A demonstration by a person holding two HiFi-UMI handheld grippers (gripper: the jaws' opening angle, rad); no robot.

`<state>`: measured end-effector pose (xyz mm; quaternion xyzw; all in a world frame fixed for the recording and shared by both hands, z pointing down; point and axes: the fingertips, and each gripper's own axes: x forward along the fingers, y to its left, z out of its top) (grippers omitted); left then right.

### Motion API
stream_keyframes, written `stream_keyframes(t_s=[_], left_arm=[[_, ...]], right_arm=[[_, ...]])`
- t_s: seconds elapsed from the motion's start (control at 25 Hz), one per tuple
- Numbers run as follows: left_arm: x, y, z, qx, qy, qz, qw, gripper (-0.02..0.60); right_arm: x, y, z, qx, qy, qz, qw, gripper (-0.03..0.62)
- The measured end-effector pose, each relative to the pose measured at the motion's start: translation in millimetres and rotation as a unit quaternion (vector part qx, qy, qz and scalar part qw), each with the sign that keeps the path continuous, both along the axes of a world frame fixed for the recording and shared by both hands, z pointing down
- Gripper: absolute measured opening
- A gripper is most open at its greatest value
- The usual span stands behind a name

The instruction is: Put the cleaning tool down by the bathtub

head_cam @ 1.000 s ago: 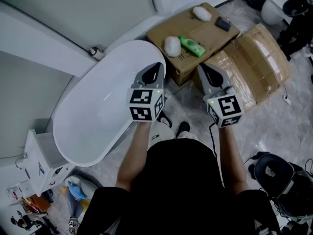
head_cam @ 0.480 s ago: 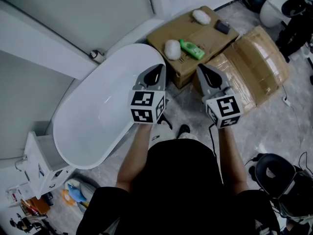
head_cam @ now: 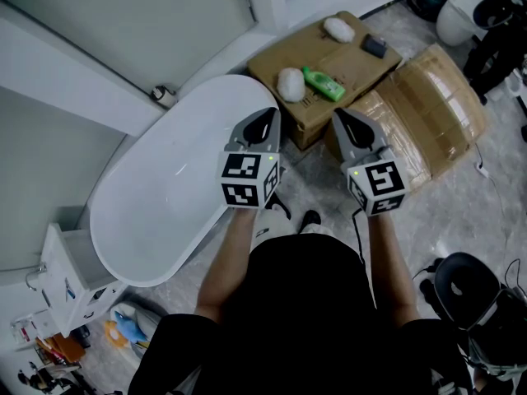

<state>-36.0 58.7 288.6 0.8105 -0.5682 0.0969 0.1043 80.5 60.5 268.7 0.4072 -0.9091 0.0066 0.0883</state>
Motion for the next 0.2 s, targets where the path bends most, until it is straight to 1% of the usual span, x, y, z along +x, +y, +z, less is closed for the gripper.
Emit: stream_keyframes(t_s=[0.2], left_arm=[[1.4, -4.7, 2.0, 0.0, -0.002, 0.001, 1.0, -0.002]], right_arm=[[2.3, -5.2, 3.2, -0.003, 0.002, 0.003, 1.0, 0.008]])
